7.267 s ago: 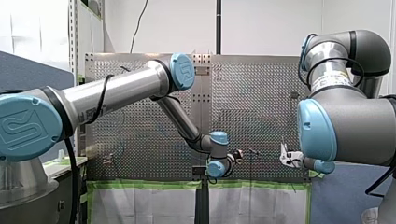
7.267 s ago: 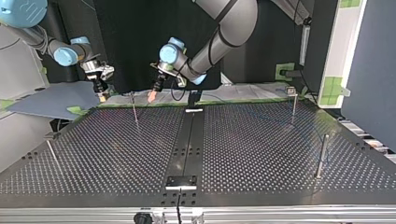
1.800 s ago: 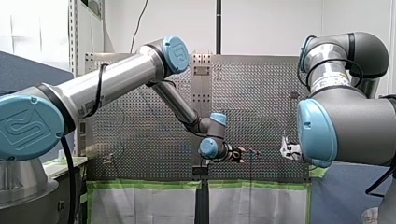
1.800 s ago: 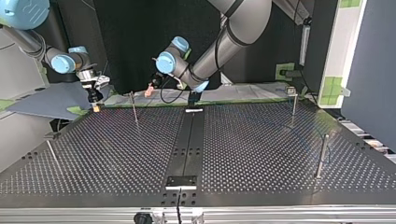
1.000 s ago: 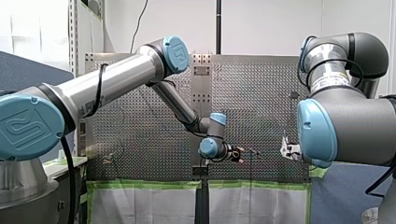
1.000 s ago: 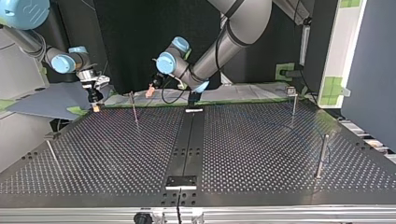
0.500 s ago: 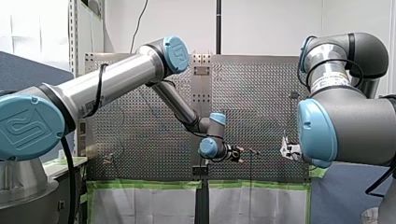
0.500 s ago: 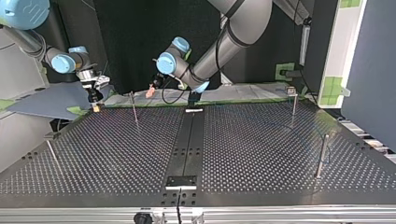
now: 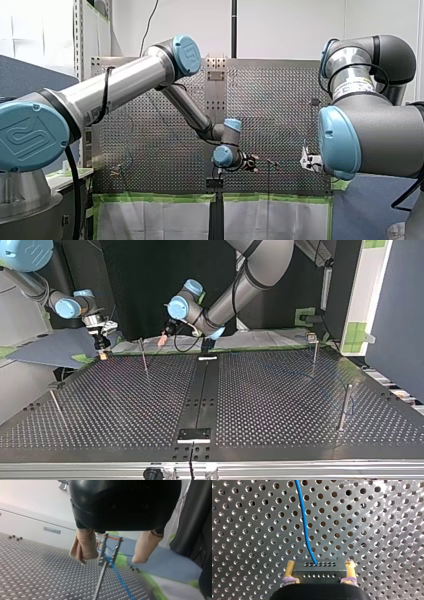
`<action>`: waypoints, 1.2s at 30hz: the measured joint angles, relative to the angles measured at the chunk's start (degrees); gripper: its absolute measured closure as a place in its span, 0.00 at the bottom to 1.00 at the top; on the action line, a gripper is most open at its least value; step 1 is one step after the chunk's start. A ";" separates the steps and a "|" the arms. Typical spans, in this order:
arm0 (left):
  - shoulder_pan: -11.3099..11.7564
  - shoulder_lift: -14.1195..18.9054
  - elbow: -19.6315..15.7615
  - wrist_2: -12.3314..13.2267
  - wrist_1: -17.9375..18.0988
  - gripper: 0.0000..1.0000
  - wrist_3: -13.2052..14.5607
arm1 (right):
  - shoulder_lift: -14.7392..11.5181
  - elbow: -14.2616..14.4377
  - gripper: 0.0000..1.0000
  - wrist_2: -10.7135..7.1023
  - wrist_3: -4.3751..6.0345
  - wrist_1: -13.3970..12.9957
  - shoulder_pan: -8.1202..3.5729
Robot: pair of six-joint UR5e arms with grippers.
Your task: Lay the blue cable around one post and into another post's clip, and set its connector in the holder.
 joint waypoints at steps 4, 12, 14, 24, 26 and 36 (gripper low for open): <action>-0.25 1.95 -1.92 -2.01 1.81 0.00 -0.05 | 0.00 0.00 1.00 0.00 0.04 -0.13 0.00; -0.11 6.14 -6.13 -6.21 5.98 0.00 -2.61 | 0.00 0.01 1.00 -0.08 0.15 -0.20 0.00; 0.14 7.14 -7.11 -7.21 6.98 0.00 -3.56 | 0.00 0.01 1.00 -0.09 0.17 -0.20 0.00; 0.32 12.14 -12.12 -10.39 12.00 0.00 -8.54 | 0.06 0.01 1.00 -1.37 0.54 -0.21 0.33; 0.32 13.24 -13.22 -10.48 13.07 0.00 -9.64 | 0.08 0.00 1.00 -1.50 0.61 -0.21 0.47; 0.13 18.17 -18.14 -10.39 18.00 0.00 -14.56 | 0.10 -0.02 1.00 -1.60 1.09 -0.36 0.94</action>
